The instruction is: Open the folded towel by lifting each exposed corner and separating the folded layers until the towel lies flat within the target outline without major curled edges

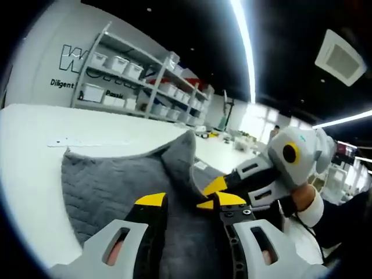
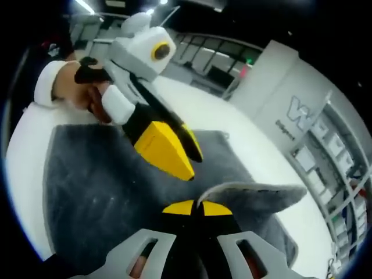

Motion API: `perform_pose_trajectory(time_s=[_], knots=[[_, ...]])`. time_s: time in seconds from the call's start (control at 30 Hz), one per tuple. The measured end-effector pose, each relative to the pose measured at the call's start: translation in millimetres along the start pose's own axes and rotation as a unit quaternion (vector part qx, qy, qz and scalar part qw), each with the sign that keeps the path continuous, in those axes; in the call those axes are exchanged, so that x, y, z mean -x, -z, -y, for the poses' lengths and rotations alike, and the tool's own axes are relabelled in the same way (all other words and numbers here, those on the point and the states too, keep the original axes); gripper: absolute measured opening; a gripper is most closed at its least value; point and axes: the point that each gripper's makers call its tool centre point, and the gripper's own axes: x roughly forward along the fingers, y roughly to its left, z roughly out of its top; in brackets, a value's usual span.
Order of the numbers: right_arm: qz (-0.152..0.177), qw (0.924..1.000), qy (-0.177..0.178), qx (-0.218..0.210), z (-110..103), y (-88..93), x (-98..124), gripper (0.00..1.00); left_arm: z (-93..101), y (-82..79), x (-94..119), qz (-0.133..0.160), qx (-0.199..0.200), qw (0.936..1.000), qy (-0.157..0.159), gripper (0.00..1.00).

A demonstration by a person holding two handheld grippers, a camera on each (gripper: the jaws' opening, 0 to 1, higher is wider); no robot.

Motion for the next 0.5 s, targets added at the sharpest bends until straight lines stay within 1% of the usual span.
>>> perform_pose_trajectory(time_s=[0.07, 0.17, 0.27, 0.4, 0.5], knots=[[0.004, 1.0, -0.004, 0.003, -6.7, -2.3, -1.2, 0.0, -5.9, -0.7, -1.0, 0.001, 0.006, 1.0, 0.001, 0.31], [0.0, 0.9998, -0.006, 0.021, -10.5, -5.0, -7.4, 0.0, -10.5, -1.0, -1.1, 0.001, 0.017, 0.9999, 0.0, 0.31], [-0.001, 0.9995, -0.011, 0.031, -16.3, -7.8, -8.7, 0.0, -9.9, 0.6, -0.5, 0.001, 0.016, 0.9999, -0.003, 0.31], [-0.003, 0.9988, -0.014, 0.047, -24.9, -10.8, -10.4, 0.0, -17.0, -4.1, -1.9, 0.007, 0.013, 0.9999, -0.005, 0.31], [-0.004, 0.9983, -0.014, 0.056, -28.7, -12.5, -10.3, 0.0, -10.6, -1.5, -0.4, 0.011, 0.019, 0.9997, -0.004, 0.31]])
